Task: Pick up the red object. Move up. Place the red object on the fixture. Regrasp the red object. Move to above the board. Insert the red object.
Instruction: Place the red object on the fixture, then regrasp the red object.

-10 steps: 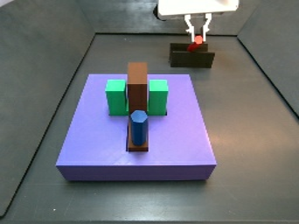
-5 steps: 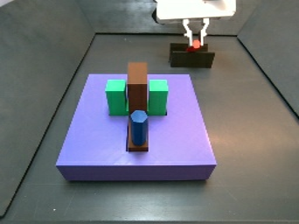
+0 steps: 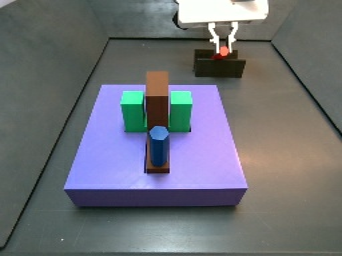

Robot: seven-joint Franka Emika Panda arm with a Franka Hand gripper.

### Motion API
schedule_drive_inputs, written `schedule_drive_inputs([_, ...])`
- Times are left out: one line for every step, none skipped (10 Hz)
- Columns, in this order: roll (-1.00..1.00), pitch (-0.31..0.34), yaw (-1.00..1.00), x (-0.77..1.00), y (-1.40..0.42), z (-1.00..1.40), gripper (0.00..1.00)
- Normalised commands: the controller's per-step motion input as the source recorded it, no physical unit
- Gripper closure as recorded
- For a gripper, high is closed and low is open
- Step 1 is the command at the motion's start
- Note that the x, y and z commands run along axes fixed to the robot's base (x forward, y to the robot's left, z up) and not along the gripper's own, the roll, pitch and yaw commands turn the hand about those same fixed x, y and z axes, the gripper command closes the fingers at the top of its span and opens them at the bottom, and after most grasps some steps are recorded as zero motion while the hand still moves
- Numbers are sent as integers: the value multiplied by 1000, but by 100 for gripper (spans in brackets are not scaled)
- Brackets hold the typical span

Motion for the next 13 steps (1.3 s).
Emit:
schedule_drive_inputs([0, 0, 0, 0, 0, 0, 0])
schedule_drive_inputs([197, 469, -206, 80, 0, 346, 0])
schedule_drive_inputs([69, 614, 0, 0, -80, 543, 0])
schedule_drive_inputs([429, 469, 177, -97, -69, 466, 0])
schedule_drive_inputs([851, 437, 149, -26, -171, 274, 0])
schedule_drive_inputs([1000, 371, 77, 0, -286, 0, 0])
schedule_drive_inputs([1000, 231, 11, 43, -417, -63, 0])
schedule_drive_inputs([1000, 131, 17, 151, -389, -89, 0])
schedule_drive_inputs([1000, 100, 23, 189, -386, -97, 0])
schedule_drive_inputs([1000, 114, 54, 249, -197, -146, 0])
schedule_drive_inputs([1000, 149, 46, 369, -120, -46, 0])
schedule_drive_inputs([1000, 120, 0, 257, -89, -83, 0])
schedule_drive_inputs([1000, 129, 0, 309, -69, -51, 0])
